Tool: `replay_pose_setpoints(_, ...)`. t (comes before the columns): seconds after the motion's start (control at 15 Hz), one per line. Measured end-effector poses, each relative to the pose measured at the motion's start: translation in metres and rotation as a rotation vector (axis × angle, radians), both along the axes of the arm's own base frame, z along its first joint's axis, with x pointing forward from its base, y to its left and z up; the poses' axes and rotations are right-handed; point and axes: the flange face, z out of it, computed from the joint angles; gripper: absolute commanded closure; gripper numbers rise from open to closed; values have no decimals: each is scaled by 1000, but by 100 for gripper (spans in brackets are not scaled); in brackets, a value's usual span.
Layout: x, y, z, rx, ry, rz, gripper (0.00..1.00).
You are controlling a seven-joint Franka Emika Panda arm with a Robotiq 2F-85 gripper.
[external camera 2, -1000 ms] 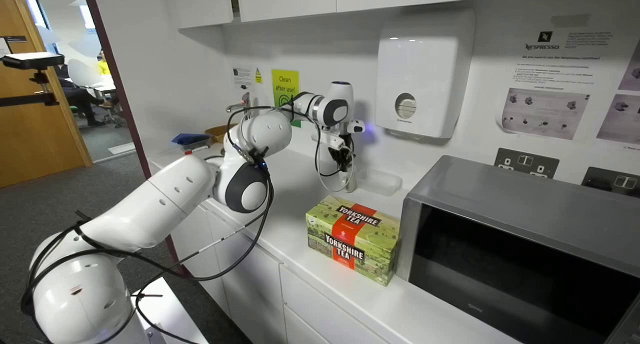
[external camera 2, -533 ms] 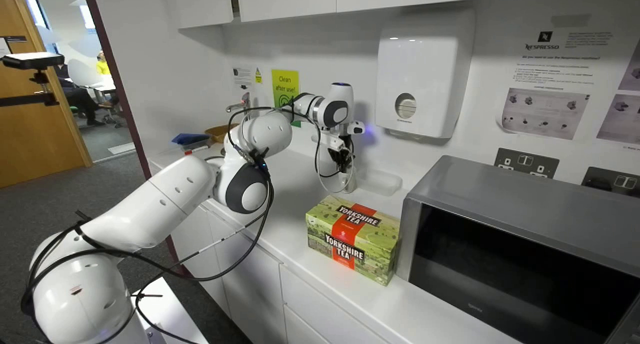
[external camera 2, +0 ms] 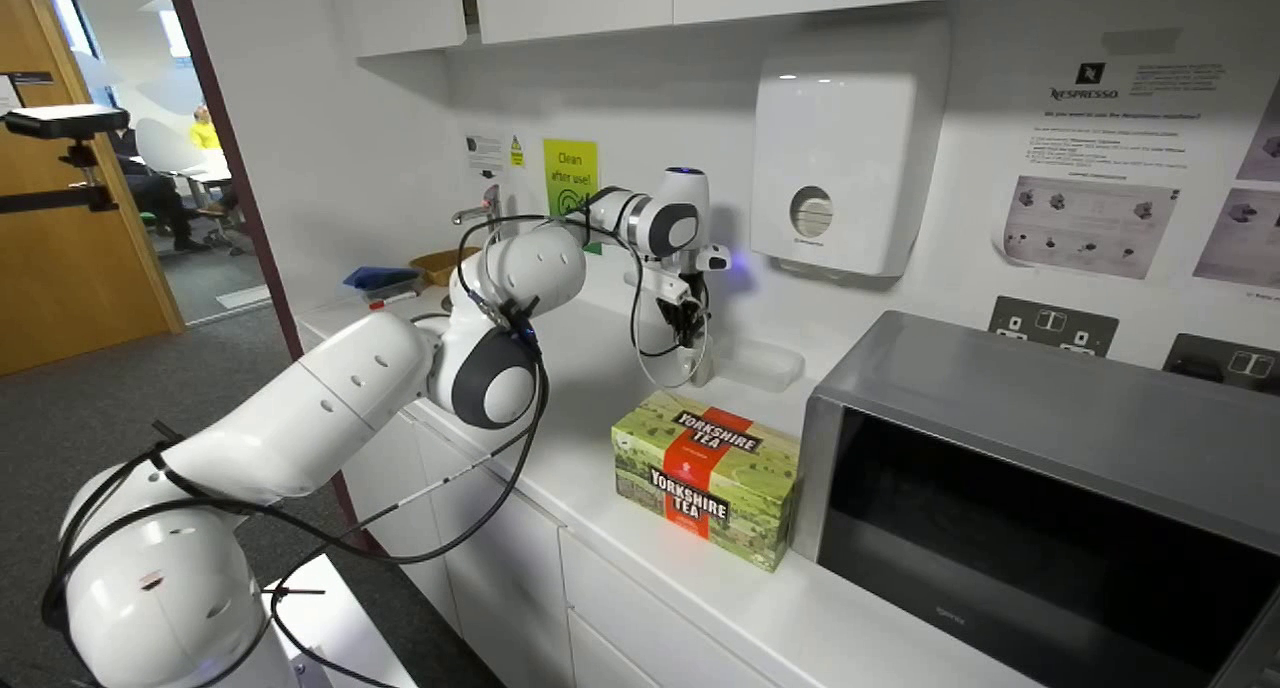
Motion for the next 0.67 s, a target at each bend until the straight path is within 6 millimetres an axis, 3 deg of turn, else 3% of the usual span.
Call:
replay_pose_setpoints(0.27,0,-2,0,9,0,-3,98)
replay_pose_setpoints(0.33,0,-3,0,11,0,-4,67)
replay_pose_setpoints(0.47,0,-3,0,13,0,-5,58)
replay_pose_setpoints(0.67,0,-3,0,16,0,-5,36)
